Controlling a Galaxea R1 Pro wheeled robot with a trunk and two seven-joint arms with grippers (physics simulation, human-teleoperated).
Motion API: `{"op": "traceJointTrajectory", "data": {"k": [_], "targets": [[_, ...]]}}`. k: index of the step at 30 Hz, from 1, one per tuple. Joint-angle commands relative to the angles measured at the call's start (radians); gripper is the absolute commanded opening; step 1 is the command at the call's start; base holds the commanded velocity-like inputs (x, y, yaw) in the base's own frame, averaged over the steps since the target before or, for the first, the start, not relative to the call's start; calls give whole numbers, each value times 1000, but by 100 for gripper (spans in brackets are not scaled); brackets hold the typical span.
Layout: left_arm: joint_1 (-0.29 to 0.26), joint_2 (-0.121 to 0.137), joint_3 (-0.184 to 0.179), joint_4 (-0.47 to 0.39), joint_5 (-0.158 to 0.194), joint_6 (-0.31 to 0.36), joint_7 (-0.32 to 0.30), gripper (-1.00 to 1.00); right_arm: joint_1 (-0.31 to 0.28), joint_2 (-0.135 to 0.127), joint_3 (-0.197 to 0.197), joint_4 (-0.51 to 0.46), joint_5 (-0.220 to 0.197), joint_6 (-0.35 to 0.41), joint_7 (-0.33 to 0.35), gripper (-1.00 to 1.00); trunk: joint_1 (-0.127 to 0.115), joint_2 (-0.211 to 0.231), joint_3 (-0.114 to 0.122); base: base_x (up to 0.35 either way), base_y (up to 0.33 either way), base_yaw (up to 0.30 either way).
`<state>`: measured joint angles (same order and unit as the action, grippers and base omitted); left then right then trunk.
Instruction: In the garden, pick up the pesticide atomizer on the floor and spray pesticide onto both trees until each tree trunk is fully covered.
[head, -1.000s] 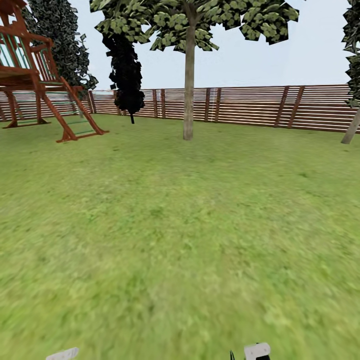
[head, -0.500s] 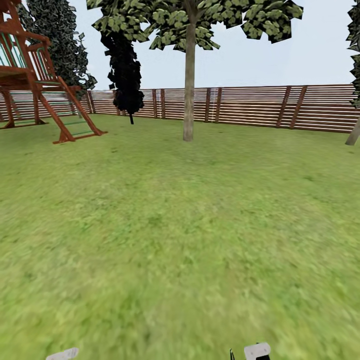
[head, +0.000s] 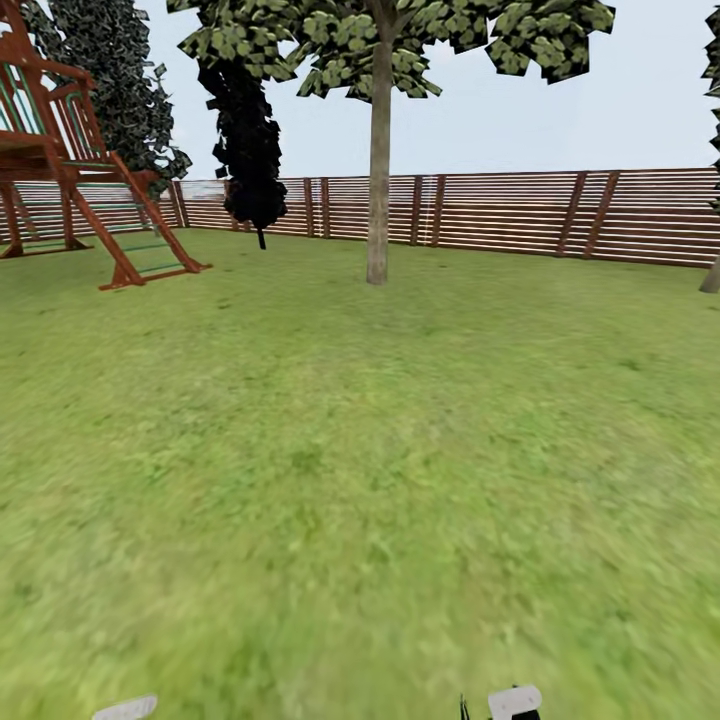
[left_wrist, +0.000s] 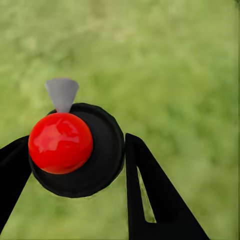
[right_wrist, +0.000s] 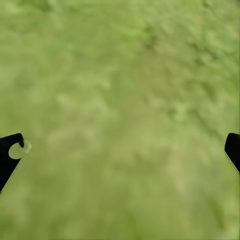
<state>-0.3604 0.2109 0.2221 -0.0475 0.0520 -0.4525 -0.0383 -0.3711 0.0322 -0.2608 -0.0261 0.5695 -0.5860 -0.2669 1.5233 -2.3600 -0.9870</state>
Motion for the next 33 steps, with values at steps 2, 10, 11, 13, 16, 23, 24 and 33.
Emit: {"op": "traceJointTrajectory", "data": {"k": [2, 10, 11, 13, 16, 23, 24, 33], "targets": [[0, 0, 0, 0, 0, 0, 0, -100, 1, 0, 0, 0, 0, 0, 0, 100, 0, 0, 0, 339, 0, 0], [0, 0, 0, 0, 0, 0, -1, -100, 1, 0, 0, 0, 0, 0, 0, 100, 0, 0, 0, 339, 0, 0], [0, 0, 0, 0, 0, 0, -1, -100, 1, 0, 0, 0, 0, 0, 0, 100, 0, 0, 0, 339, 0, 0], [0, 1, 0, 0, 0, 0, -1, -100, 1, 0, 0, 0, 0, 0, 0, 100, 0, 0, 0, 339, 0, 0], [0, 0, 0, 0, 0, 0, 0, -100, 1, 0, 0, 0, 0, 0, 0, 100, 0, 0, 0, 339, 0, 0], [0, 0, 0, 0, 0, 0, -1, -100, 1, 0, 0, 0, 0, 0, 0, 100, 0, 0, 0, 339, 0, 0], [0, 0, 0, 0, 0, 0, -1, -100, 1, 0, 0, 0, 0, 0, 0, 100, 0, 0, 0, 339, 0, 0], [0, 0, 0, 0, 0, 0, 0, -100, 0, 0, 0, 0, 1, 0, 0, 100, 0, 0, 0, 339, 0, 0]]}}
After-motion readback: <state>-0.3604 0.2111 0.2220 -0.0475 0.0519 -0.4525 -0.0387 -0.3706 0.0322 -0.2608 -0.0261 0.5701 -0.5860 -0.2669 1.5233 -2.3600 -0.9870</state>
